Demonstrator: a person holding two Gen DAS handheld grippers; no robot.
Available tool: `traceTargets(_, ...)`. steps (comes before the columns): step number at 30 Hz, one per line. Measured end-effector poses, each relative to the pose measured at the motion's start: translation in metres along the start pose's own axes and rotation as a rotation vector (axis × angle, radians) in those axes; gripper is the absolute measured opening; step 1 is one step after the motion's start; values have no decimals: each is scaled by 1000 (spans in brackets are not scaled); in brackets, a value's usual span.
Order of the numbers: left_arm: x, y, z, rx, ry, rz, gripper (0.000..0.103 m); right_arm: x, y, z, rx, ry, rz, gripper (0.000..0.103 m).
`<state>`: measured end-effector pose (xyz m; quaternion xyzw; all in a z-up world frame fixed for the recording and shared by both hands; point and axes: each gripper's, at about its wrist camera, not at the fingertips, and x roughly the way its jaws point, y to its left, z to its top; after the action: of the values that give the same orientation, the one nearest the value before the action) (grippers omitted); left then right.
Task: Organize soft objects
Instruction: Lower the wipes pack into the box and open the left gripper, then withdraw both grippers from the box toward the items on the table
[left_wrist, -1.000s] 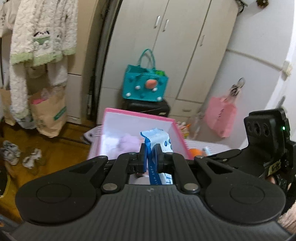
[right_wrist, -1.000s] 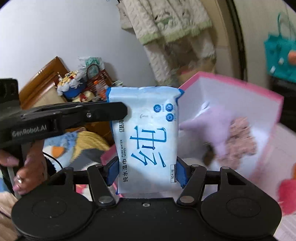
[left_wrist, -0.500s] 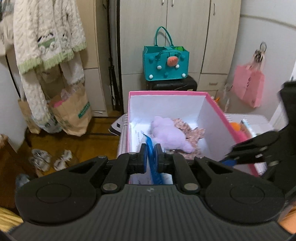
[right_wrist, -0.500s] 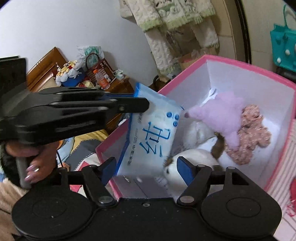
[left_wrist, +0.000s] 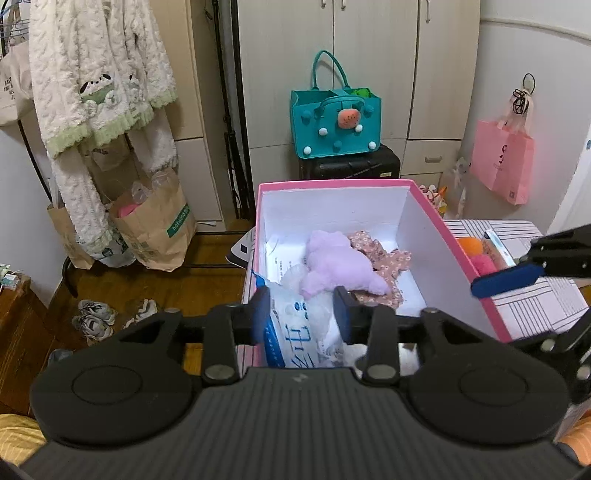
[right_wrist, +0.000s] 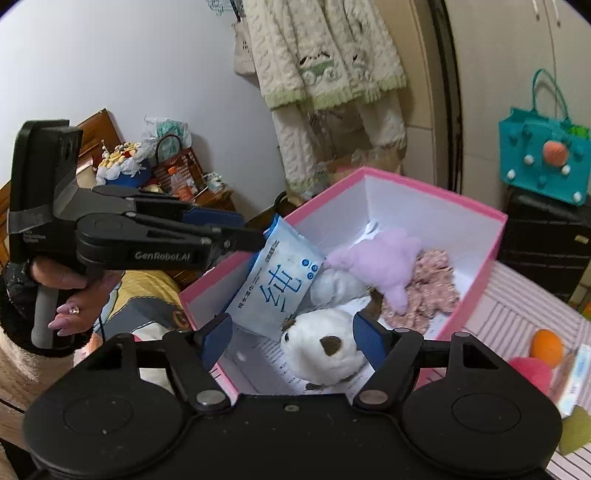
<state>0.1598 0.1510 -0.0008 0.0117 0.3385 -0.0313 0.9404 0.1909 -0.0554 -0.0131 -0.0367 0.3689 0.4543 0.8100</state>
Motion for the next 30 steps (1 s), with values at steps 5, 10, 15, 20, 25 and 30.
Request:
traceTargets(5,-16,-14,-3,9,10,-14,47,-28,8,-5,-34,-32,-39,77)
traceTargets(10,-34,-29,-5,8,27,-54,51,-56,21,-8,-77,-50,-82,77)
traceTargets(15,-52,-43,-6,21,35,-76,57,-83,30,-14,-117,-61,-122,77)
traceTargets(20,-65,-56,-5,40,55,-109,62,-108,35,-22,-134,-75,-145,77)
traceTargets(25,-73,-70,-4,59,86,-157,64,-129,33,-33,-135,-92,-174,77)
traceTargets(30,-75,-88,-5,82,107,-195,66,-144,25,-46,-119,-108,-201,79)
